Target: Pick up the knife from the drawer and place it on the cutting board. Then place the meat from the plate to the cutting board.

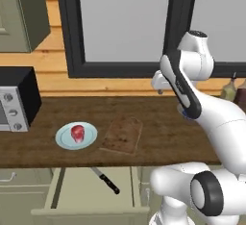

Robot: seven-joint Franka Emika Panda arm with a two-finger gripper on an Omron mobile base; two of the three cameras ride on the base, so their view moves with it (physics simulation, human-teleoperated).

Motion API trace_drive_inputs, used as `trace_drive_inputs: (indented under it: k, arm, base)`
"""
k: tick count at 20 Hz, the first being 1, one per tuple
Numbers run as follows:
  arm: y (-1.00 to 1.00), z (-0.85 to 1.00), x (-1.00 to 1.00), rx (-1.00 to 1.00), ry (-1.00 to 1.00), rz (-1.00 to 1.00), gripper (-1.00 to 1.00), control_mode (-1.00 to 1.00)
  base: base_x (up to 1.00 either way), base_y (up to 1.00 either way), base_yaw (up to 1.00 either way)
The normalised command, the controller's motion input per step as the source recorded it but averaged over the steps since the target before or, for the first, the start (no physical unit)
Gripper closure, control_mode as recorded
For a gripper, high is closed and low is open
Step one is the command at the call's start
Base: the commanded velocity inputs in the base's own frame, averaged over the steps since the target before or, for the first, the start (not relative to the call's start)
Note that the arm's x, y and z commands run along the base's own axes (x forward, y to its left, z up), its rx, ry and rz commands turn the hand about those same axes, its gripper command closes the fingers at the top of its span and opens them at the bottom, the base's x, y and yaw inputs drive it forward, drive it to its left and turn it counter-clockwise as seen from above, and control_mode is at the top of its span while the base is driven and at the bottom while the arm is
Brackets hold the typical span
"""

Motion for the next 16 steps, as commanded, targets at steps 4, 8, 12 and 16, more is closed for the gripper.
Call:
trace_drive_inputs:
  k: [4, 8, 12, 16]
  arm:
    - [0.0, 0.0, 0.0, 0.0, 0.0, 0.0, -1.0, 1.0]
    - [0.0, 0.0, 0.0, 0.0, 0.0, 0.0, -1.0, 1.0]
    - [0.0, 0.0, 0.0, 0.0, 0.0, 0.0, -1.0, 1.0]
    - [0.0, 0.0, 0.0, 0.0, 0.0, 0.0, -1.0, 1.0]
  base:
    - [0.0, -0.28, 0.5]
    - [-0.07, -0.54, 0.49]
    - [-0.09, -0.67, 0.39]
    - [-0.08, -0.53, 0.34]
